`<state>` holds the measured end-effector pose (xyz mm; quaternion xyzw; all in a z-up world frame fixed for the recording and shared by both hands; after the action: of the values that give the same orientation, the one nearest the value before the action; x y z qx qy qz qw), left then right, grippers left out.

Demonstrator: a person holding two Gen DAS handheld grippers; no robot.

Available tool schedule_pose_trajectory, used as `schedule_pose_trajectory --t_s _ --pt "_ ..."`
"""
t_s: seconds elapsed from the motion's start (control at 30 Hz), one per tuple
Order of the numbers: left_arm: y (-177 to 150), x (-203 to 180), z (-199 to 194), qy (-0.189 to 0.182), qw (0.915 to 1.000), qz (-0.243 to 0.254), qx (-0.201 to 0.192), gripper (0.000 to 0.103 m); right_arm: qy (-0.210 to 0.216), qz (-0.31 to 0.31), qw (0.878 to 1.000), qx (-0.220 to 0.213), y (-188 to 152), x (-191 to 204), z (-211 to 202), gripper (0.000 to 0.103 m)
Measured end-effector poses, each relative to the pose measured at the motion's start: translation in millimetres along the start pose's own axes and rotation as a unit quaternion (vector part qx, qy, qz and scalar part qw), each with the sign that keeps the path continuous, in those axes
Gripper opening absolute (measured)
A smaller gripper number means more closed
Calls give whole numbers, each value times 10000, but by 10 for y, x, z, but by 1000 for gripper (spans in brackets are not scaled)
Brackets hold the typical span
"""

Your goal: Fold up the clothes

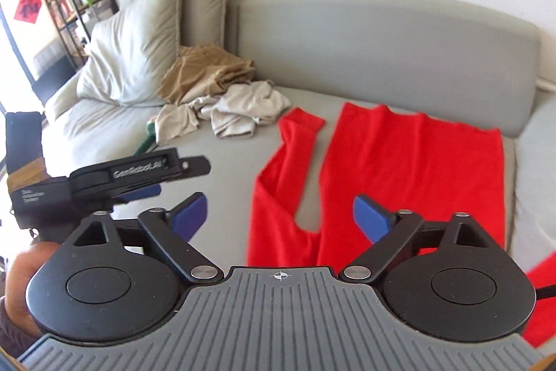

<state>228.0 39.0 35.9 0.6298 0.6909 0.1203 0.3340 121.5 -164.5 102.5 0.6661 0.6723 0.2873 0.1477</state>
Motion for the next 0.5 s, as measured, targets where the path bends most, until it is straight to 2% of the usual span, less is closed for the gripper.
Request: schedule_pose_trajectory --t_s 0.1,0.2,0.23,0.3,0.33,0.37,0.43,0.5 --pt "166 109 445 290 9993 67 212 94 -116 -65 9998 171 352 79 306 93" --pt "114 566 844 -24 9973 -706 216 93 -441 -100 9983 361 655 87 758 92" --pt "132 691 970 15 9945 -988 349 90 -567 -77 9974 443 738 69 945 90" --pt "167 941 1219 94 9860 -1548 613 82 -554 59 9967 594 868 11 1321 85" --pt "231 1037 1304 117 9814 -1807 640 82 -531 133 9963 668 931 -20 1509 79" --pt "264 1072 1342 132 9806 -1845 654 83 -461 214 9958 768 994 -40 1719 69" --pt "329 1142 1418 163 9789 -1919 684 85 -333 343 9943 953 1115 -53 2135 60" --pt "324 1173 1483 366 9755 -1977 897 85 -262 345 9934 1058 1236 -13 2511 60"
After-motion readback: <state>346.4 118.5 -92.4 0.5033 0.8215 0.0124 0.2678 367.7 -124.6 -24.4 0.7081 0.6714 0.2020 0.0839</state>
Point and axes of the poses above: each gripper's, at about its wrist camera, not at the fingertips, and z roughly the way its jaws point, x to its left, y to its top, the point moved 2 cm from there along z, roughly the way its jaws point, and after that the axes turned 9 degrees about x, right-handed, at the moved point
